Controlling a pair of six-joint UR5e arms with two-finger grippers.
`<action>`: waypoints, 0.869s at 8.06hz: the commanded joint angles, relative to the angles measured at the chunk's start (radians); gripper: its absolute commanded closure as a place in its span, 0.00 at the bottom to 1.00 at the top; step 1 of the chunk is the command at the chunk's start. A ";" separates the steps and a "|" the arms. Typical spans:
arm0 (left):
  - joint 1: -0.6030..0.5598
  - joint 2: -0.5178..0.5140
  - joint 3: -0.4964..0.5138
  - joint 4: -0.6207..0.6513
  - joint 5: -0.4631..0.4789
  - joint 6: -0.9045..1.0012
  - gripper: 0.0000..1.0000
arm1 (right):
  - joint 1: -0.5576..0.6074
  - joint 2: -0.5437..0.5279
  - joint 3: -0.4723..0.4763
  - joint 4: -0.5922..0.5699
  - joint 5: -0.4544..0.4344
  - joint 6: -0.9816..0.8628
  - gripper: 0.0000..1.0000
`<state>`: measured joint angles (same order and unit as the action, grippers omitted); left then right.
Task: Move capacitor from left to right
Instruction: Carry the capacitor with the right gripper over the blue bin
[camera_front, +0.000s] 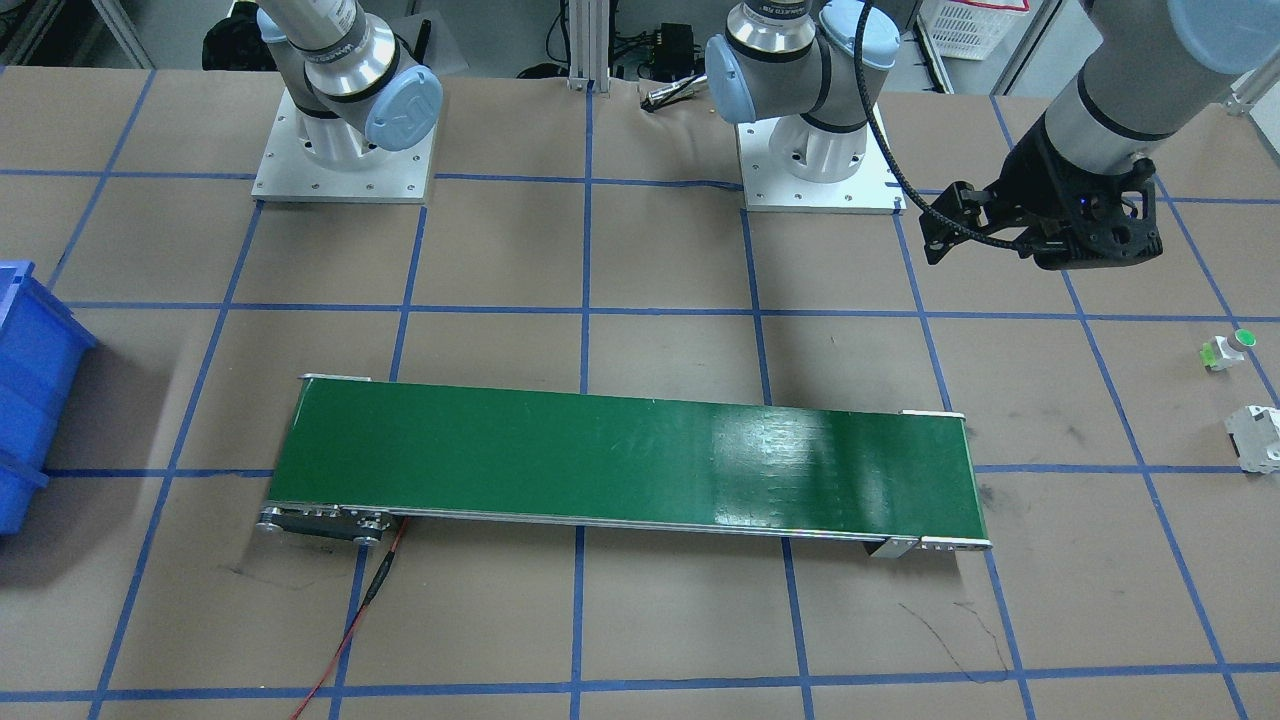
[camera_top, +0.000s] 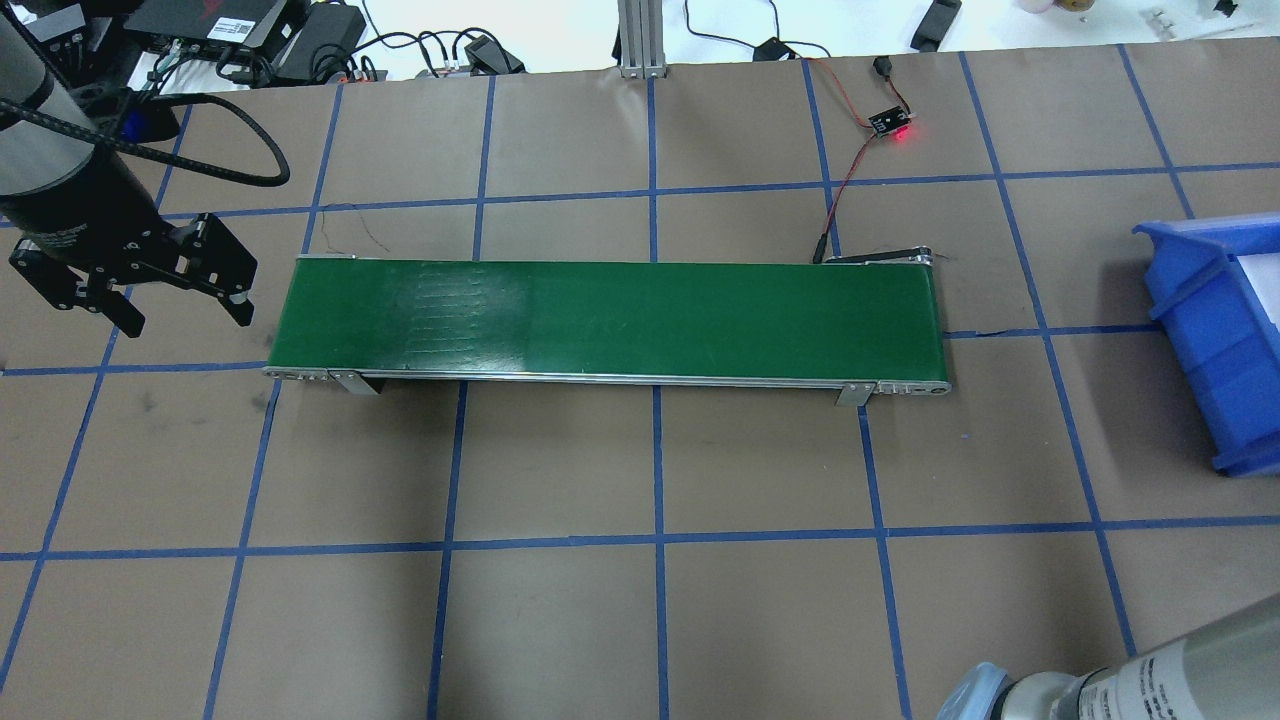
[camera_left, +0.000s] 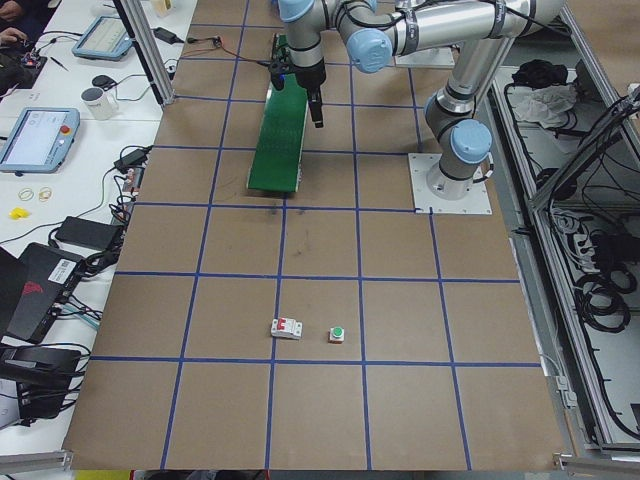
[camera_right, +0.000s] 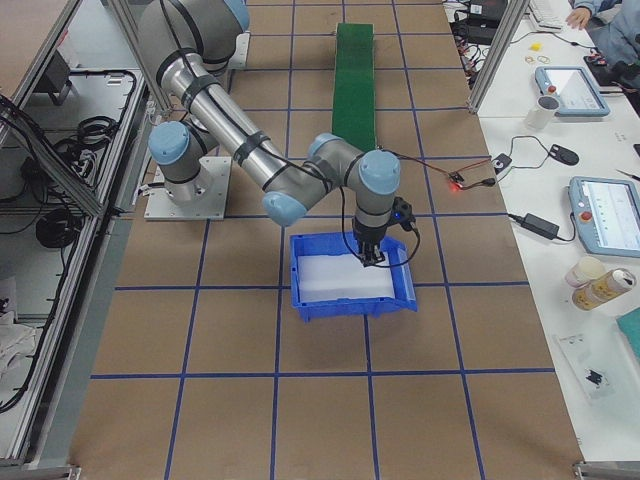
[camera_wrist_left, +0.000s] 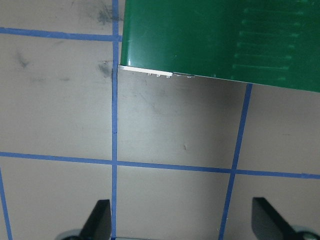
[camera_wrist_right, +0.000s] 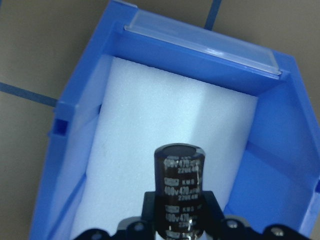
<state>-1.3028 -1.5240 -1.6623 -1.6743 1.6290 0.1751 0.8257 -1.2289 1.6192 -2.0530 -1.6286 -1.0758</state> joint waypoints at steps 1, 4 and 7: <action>0.005 0.028 0.009 -0.005 0.003 0.003 0.00 | -0.039 0.115 0.010 -0.071 0.009 -0.058 1.00; 0.014 0.018 -0.001 0.010 0.052 0.011 0.00 | -0.048 0.126 0.013 -0.073 0.022 -0.072 0.01; 0.005 -0.005 0.007 0.034 0.043 -0.040 0.00 | -0.046 0.024 0.013 -0.055 0.026 -0.066 0.00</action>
<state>-1.2916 -1.5237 -1.6607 -1.6462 1.6752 0.1571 0.7771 -1.1322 1.6322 -2.1228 -1.6128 -1.1480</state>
